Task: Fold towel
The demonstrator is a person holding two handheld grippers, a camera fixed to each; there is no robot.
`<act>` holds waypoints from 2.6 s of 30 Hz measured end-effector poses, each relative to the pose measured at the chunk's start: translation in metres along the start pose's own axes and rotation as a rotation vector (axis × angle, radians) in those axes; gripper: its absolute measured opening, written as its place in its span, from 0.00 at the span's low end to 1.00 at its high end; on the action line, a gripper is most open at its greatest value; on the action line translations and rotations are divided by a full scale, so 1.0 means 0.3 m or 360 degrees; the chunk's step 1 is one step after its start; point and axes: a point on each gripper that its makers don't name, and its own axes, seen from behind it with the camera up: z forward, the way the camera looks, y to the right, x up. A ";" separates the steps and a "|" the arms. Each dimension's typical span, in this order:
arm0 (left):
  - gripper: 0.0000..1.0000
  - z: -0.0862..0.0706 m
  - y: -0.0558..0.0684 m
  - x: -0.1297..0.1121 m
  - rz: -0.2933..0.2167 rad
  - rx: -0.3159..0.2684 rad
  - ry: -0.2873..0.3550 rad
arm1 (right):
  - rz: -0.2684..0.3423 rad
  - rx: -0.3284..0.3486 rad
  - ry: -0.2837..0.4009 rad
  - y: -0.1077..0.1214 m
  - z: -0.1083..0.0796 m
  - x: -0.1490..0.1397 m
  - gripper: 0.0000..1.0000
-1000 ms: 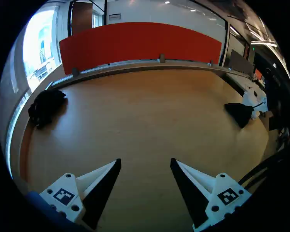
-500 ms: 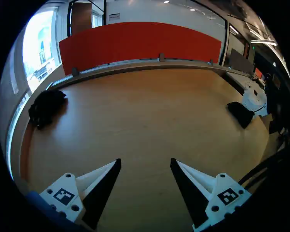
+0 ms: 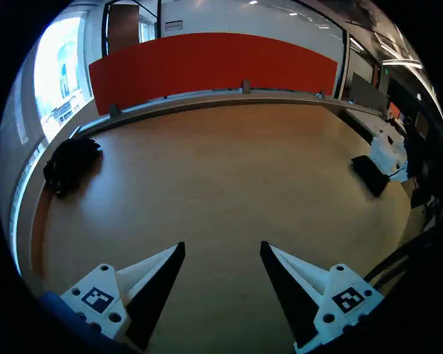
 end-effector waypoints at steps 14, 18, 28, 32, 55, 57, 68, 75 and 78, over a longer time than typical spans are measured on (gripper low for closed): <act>0.94 0.009 0.012 0.008 0.0000 -0.0001 -0.0001 | 0.0000 -0.0007 -0.0058 0.007 0.014 -0.027 0.04; 0.94 0.012 0.011 0.007 -0.0002 0.0001 -0.0004 | 0.0002 -0.0007 -0.0069 0.009 0.020 -0.032 0.04; 0.94 0.015 0.011 0.014 -0.0001 0.0002 -0.0003 | 0.0001 -0.0013 -0.0100 0.011 0.033 -0.044 0.03; 0.94 0.013 0.010 0.016 -0.0003 0.0002 -0.0002 | -0.0001 -0.0013 -0.0111 0.010 0.037 -0.050 0.03; 0.94 0.008 -0.003 0.016 -0.0008 0.0000 0.0006 | 0.0033 -0.0041 -0.0098 0.008 0.022 -0.056 0.11; 0.94 0.006 -0.003 0.015 -0.0009 -0.0001 0.0007 | 0.0036 -0.0038 -0.0095 0.005 0.018 -0.056 0.13; 0.94 -0.003 -0.013 0.018 -0.0016 -0.0004 0.0023 | 0.0036 -0.0044 -0.0062 -0.010 -0.015 -0.057 0.64; 0.94 -0.009 -0.021 0.021 -0.0016 -0.0007 0.0034 | 0.0035 -0.0039 -0.0016 -0.036 -0.035 -0.034 0.96; 0.94 -0.011 -0.022 0.023 -0.0018 -0.0009 0.0040 | 0.0025 -0.0044 0.0001 -0.043 -0.046 -0.024 0.98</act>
